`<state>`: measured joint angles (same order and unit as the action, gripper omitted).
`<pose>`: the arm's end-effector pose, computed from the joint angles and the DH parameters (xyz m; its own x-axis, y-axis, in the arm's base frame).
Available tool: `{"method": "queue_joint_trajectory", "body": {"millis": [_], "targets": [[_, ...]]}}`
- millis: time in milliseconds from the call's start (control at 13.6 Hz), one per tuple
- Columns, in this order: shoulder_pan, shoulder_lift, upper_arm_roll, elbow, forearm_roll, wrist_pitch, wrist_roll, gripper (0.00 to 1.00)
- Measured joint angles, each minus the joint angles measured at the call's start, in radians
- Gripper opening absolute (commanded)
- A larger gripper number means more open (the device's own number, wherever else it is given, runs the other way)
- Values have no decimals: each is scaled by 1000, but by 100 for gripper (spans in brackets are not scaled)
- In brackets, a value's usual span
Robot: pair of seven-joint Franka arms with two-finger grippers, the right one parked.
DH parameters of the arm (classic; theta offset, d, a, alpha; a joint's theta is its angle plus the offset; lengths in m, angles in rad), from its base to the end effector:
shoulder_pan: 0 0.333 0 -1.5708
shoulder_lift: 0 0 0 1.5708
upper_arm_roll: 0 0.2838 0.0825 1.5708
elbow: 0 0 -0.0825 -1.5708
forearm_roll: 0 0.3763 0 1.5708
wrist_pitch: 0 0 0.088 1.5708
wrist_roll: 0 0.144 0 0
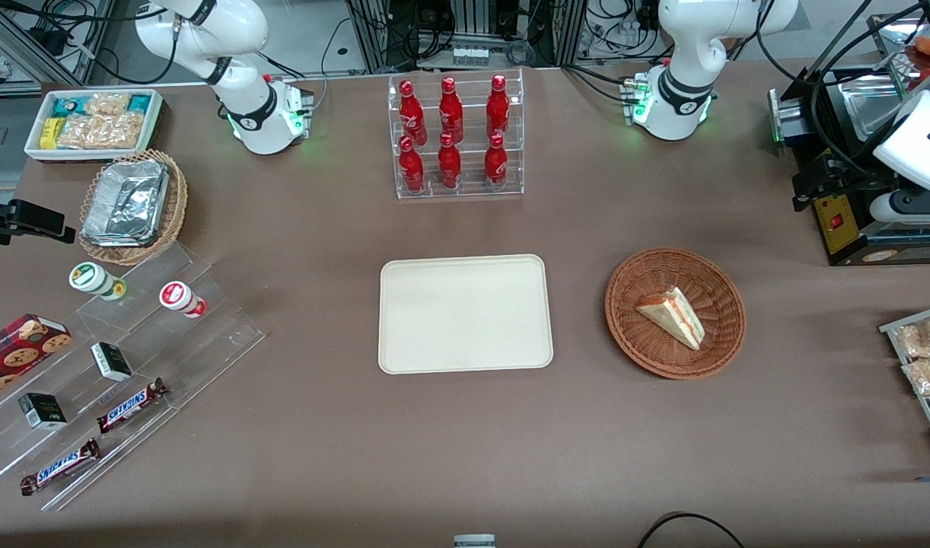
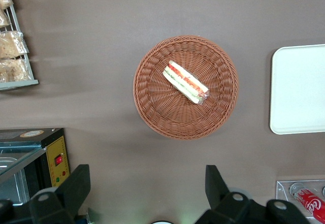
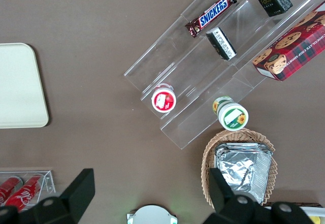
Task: Place sandwich from basket to tray
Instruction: 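Move the left gripper down over the sandwich in the wicker basket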
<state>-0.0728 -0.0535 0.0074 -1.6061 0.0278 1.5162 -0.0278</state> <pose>0.5238 -0.0301 0.5631 0.9987 -0.0361 -0.0356 -0.0371 -0.9989 -0.0284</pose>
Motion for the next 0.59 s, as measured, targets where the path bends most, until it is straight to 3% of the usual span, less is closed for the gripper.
{"method": "queue_joint_trajectory", "body": {"millis": [587], "targets": [[-3,46,-3,-10,0,42,-30,100]]}}
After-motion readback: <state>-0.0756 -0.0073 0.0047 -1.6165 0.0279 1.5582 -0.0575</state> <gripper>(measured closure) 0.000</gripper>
